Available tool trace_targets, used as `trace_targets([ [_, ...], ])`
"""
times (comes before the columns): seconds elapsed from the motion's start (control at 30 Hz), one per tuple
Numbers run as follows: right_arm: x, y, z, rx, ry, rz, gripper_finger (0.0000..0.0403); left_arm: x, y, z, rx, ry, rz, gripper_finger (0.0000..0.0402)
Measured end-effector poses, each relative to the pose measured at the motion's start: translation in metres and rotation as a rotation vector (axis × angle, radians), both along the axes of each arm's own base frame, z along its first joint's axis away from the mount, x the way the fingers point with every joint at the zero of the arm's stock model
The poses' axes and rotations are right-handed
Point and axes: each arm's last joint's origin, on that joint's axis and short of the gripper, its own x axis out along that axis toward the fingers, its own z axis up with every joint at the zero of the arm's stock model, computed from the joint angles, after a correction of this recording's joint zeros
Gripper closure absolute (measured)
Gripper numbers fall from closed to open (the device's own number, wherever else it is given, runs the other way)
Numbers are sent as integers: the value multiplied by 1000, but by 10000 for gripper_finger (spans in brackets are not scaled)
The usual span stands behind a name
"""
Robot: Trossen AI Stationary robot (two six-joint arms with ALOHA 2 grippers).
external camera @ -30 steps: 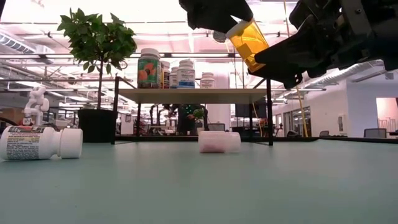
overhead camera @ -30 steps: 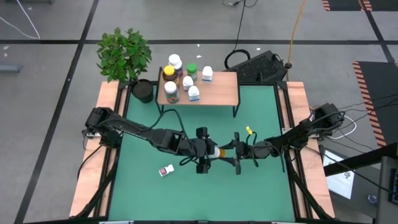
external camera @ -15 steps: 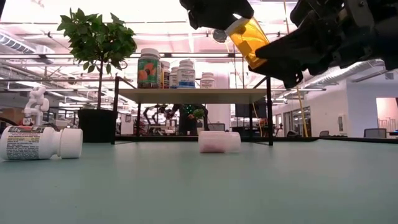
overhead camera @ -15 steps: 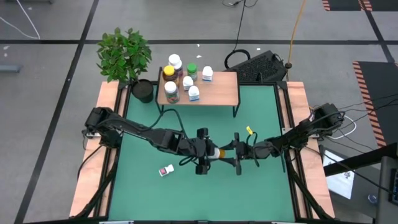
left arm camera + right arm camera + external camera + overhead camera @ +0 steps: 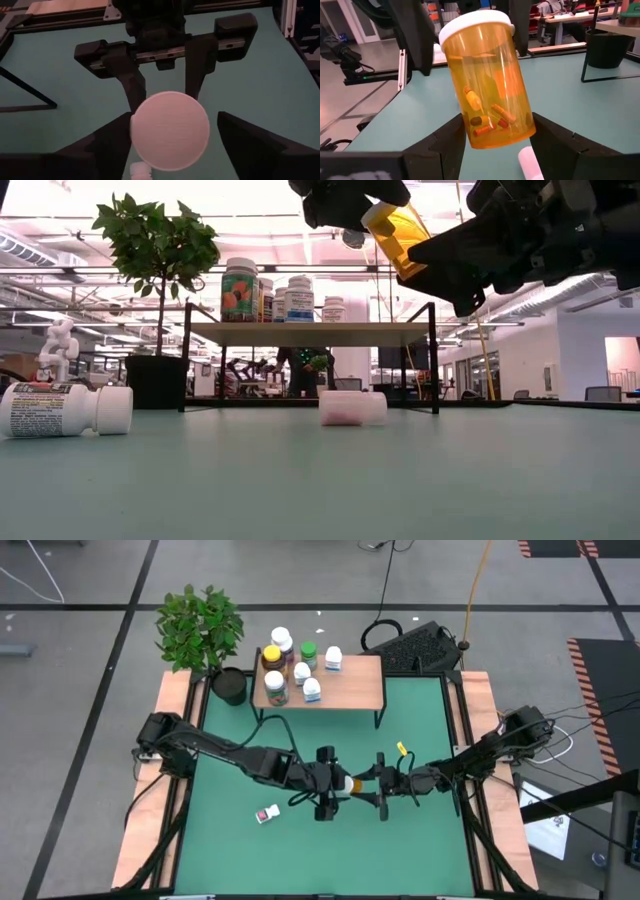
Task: Pick and place medicine bottles onto shelf by color
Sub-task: Put the orange pill bottle on the shelf
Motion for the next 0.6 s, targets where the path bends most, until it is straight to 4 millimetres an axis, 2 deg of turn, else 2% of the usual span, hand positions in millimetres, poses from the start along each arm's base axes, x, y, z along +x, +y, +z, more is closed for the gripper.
trace_targets([
  [0.27,0,0,0,4,3,1,206,1,6,-1,-17,12,24,198],
  [0.43,0,0,-1,-24,7,20,185,1,14,-2,-29,32,38,196],
  [0.6,0,-1,-2,-33,23,-17,121,-2,24,-1,-12,110,45,175],
])
